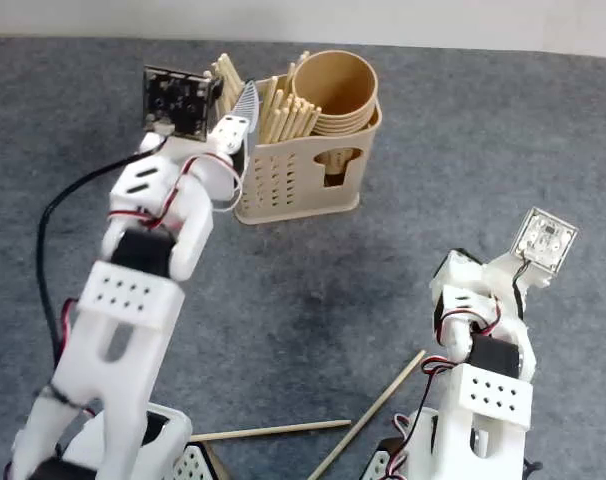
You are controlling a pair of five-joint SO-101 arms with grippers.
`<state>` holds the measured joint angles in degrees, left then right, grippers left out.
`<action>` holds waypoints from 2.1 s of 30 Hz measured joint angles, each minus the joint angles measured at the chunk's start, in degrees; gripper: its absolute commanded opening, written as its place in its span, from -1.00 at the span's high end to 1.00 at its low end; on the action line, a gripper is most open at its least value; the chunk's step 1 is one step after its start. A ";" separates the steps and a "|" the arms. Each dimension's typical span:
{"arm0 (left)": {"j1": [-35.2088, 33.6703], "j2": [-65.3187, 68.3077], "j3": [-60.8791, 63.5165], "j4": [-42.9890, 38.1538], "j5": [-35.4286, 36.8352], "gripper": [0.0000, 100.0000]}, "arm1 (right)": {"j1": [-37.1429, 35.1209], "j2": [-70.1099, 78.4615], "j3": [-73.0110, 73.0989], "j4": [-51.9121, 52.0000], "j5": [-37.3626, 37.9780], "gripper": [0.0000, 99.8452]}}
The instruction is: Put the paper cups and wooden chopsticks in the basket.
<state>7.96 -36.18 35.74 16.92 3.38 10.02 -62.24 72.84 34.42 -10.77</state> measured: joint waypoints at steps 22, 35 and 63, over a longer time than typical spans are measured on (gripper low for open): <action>7.91 -12.92 0.00 38.59 -2.29 0.75 | 0.00 0.00 2.02 0.00 4.66 0.98; -3.43 -26.81 22.51 38.24 -2.29 0.75 | -2.46 0.00 -5.98 16.62 8.18 0.95; -8.09 -65.23 54.51 29.54 -2.29 0.75 | -9.58 -0.09 -8.53 34.73 11.08 0.72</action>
<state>-0.13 -101.41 90.24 46.46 1.10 0.44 -62.33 64.31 69.14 0.31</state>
